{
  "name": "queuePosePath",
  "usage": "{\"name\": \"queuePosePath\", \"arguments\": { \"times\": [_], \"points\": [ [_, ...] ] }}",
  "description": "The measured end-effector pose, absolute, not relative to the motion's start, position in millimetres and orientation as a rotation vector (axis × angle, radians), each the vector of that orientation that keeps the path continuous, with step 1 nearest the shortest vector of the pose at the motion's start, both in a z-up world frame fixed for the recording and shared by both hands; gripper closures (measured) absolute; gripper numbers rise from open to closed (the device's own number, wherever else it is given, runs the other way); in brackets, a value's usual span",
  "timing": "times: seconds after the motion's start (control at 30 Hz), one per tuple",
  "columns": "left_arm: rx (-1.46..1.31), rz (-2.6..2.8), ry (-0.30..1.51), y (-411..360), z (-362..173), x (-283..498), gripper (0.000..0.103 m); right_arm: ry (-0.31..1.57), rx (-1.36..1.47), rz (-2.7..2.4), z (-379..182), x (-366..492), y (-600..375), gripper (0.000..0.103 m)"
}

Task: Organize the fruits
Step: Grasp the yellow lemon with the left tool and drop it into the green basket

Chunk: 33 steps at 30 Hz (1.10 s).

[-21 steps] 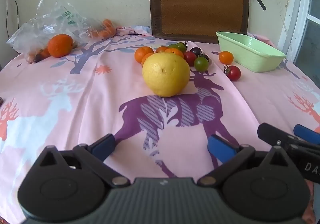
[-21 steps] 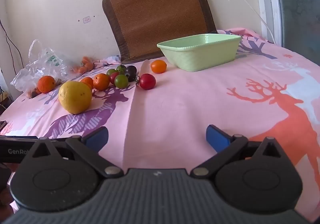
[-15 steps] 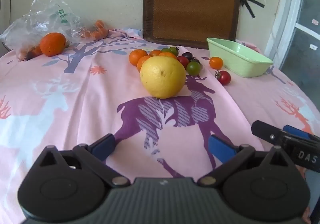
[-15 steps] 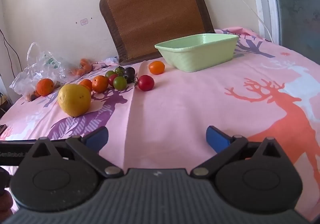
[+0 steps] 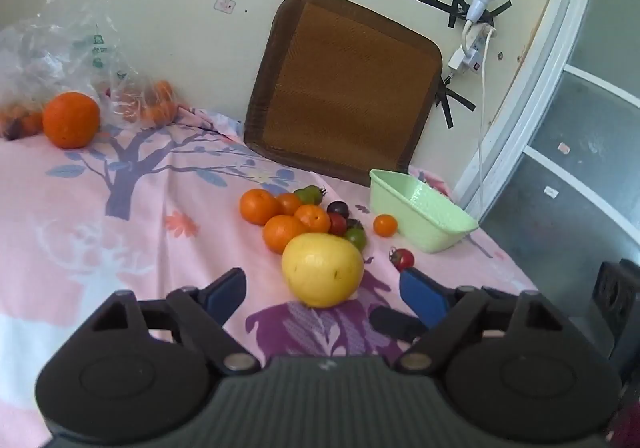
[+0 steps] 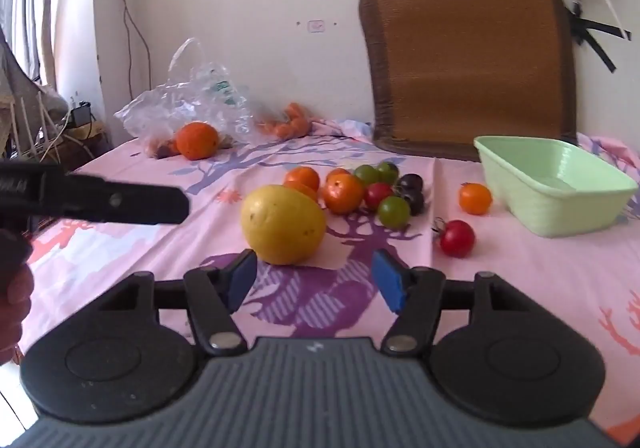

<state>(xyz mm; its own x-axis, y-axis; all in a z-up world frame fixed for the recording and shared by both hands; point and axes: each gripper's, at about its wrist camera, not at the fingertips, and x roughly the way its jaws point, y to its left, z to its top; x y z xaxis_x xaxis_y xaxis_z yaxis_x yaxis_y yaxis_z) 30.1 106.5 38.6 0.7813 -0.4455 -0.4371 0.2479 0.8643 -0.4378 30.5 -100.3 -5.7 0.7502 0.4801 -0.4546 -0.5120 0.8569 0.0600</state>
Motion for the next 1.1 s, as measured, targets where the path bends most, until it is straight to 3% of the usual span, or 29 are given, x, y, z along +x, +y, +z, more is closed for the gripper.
{"name": "queuePosePath", "arguments": {
  "times": [0.07, 0.13, 0.23, 0.33, 0.5, 0.7, 0.87, 1.1],
  "points": [
    [-0.406, -0.406, 0.583, 103.4, 34.7, 50.9, 0.018, 0.495, -0.068, 0.573, -7.1, 40.4, -94.2, 0.035],
    [-0.435, -0.416, 0.624, 101.1, 29.7, 69.6, 0.034, 0.518, -0.053, 0.605, -9.0, 51.6, -89.0, 0.032],
    [-0.423, -0.415, 0.666, 90.6, 20.4, 83.9, 0.048, 0.528, -0.034, 0.622, -12.1, 66.1, -84.5, 0.030],
    [-0.383, -0.374, 0.666, 81.7, 21.3, 78.2, 0.053, 0.537, -0.007, 0.622, -10.9, 70.9, -90.4, 0.041],
    [-0.348, -0.444, 0.620, 45.0, 53.6, 79.4, 0.054, 0.412, 0.015, 0.575, 10.4, 57.0, -138.9, 0.041],
    [-0.291, -0.626, 0.561, -56.9, 80.4, 149.3, 0.053, 0.297, -0.026, 0.312, 38.8, 88.0, -224.1, 0.041],
    [-0.302, -0.688, 0.665, -122.1, 59.3, 209.6, 0.054, 0.381, -0.057, 0.186, 22.6, 131.7, -274.9, 0.041],
    [-0.359, -0.666, 0.746, -136.7, 31.4, 231.9, 0.054, 0.374, -0.074, 0.202, 7.3, 142.6, -281.1, 0.043]
  ]
}}
